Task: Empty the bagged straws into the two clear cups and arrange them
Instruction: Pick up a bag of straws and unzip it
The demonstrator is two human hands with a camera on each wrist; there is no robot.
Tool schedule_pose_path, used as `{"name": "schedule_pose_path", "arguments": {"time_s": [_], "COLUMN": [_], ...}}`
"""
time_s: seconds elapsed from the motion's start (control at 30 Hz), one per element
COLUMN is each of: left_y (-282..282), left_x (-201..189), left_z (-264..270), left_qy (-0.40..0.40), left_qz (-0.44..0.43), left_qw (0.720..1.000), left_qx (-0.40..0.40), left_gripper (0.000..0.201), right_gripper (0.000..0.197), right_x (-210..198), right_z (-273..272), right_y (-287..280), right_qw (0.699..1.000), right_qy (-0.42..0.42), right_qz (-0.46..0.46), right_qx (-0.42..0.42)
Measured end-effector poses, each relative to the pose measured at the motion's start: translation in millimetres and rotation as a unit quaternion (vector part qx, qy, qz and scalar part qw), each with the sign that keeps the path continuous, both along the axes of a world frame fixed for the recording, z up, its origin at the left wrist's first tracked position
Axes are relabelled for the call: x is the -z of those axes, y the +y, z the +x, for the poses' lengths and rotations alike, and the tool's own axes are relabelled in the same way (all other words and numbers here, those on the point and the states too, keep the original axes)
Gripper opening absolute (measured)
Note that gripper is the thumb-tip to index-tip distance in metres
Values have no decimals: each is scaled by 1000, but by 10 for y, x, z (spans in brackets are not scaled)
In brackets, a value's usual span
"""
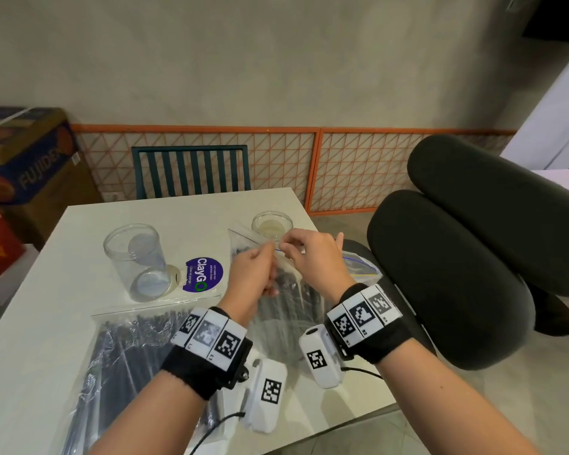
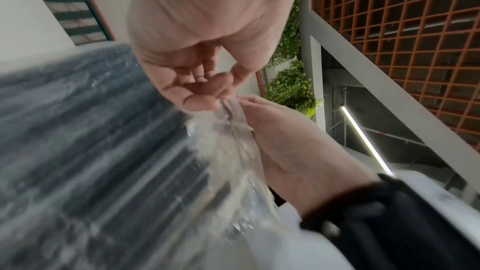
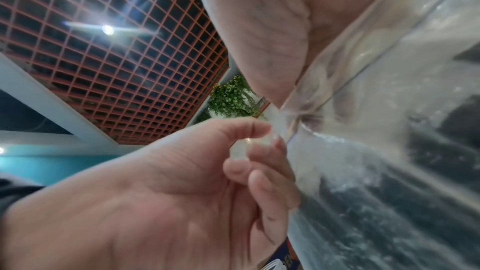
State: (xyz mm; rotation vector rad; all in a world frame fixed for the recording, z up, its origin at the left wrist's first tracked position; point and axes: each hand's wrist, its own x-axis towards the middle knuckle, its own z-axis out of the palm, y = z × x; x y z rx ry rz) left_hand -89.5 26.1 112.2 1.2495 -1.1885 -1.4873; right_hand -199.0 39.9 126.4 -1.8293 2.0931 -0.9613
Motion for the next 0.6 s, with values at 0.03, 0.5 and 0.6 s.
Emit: {"name": "schedule_pose_path", "arguments": {"time_s": [0.03,0.5,0.6], "left_y": [-51,-46,-170], "left_x": [-13,9,-17], "left_z": [41,196,320], "left_qy": [-8,-45,-78], "left_qz": [-9,-37,-57], "left_qw": [1000,998,994], "left_qx": [-14,-32,-50], "left_gripper": [30,27,27], "right_gripper": [13,13,15], "right_x": [5,16,13], "right_z": [3,124,133], "right_y": [-9,-122,-133], "right_qw": [1000,999,999], "right_qy": [0,-19,-26], "right_qz": [2,18,19], "right_qx": [-3,-39,-33]}}
